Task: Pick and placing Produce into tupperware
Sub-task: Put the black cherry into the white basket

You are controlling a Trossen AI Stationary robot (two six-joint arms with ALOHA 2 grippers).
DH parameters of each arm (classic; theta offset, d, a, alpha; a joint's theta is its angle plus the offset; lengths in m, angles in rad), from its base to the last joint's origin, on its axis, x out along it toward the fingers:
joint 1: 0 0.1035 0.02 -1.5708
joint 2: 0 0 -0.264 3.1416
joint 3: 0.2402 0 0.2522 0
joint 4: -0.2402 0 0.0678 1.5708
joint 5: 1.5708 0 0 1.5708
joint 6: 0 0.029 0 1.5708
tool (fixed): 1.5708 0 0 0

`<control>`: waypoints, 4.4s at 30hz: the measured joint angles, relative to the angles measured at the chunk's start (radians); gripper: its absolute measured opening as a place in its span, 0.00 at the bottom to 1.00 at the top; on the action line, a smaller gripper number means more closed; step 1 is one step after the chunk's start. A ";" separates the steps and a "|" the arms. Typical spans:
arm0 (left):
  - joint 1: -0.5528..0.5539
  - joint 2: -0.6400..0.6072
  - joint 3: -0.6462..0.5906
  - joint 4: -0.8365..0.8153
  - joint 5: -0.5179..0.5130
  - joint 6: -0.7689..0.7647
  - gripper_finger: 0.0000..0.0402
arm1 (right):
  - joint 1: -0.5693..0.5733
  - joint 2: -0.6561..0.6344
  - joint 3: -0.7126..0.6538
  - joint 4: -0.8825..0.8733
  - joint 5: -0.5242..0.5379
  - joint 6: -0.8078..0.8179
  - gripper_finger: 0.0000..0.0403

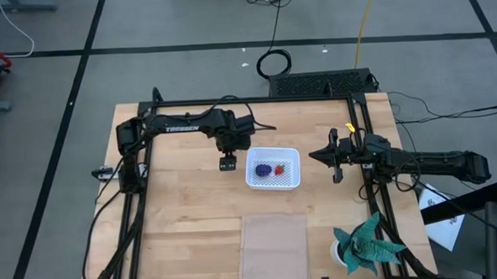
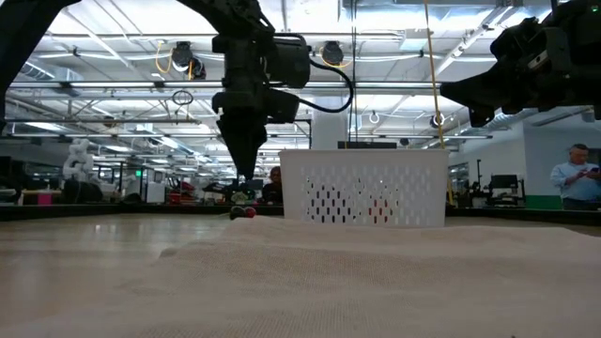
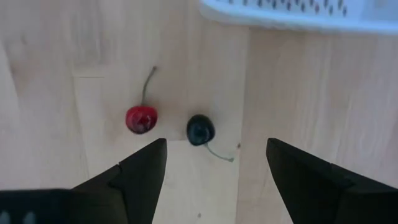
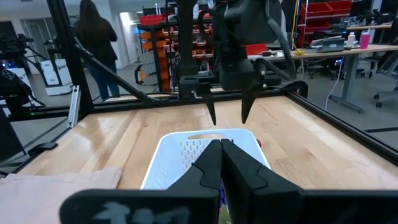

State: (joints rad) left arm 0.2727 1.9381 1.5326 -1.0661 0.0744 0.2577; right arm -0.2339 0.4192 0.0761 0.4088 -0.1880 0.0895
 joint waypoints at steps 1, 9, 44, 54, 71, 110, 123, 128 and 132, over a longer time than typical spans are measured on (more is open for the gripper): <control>0.001 0.000 0.000 0.007 0.001 -0.015 0.70 | 0.000 0.000 0.000 -0.003 0.000 0.000 0.00; 0.002 0.000 -0.070 0.075 0.003 -0.131 0.70 | 0.000 0.000 0.000 -0.003 0.000 0.000 0.00; 0.027 0.000 -0.212 0.256 0.004 -0.160 0.68 | -0.001 0.001 -0.025 0.037 0.005 0.000 0.00; 0.027 0.000 -0.212 0.256 0.004 -0.164 0.53 | -0.001 0.001 -0.027 0.036 0.006 0.002 0.00; 0.027 0.002 -0.216 0.258 -0.046 -0.256 0.52 | 0.000 0.001 -0.029 0.036 0.007 0.003 0.00; 0.030 0.005 -0.279 0.361 -0.059 -0.261 0.52 | 0.000 0.001 -0.029 0.036 0.007 0.003 0.00; 0.030 0.005 -0.279 0.355 -0.060 -0.260 0.46 | 0.000 0.001 -0.029 0.036 0.007 0.003 0.00; 0.030 0.005 -0.279 0.353 -0.056 -0.256 0.33 | 0.000 0.001 -0.029 0.036 0.007 0.003 0.00; 0.030 0.004 -0.279 0.351 -0.053 -0.256 0.27 | 0.000 0.001 -0.029 0.036 0.007 0.003 0.00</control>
State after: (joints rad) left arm 0.3027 1.9423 1.2537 -0.7147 0.0214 0.0019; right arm -0.2337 0.4198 0.0467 0.4446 -0.1806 0.0929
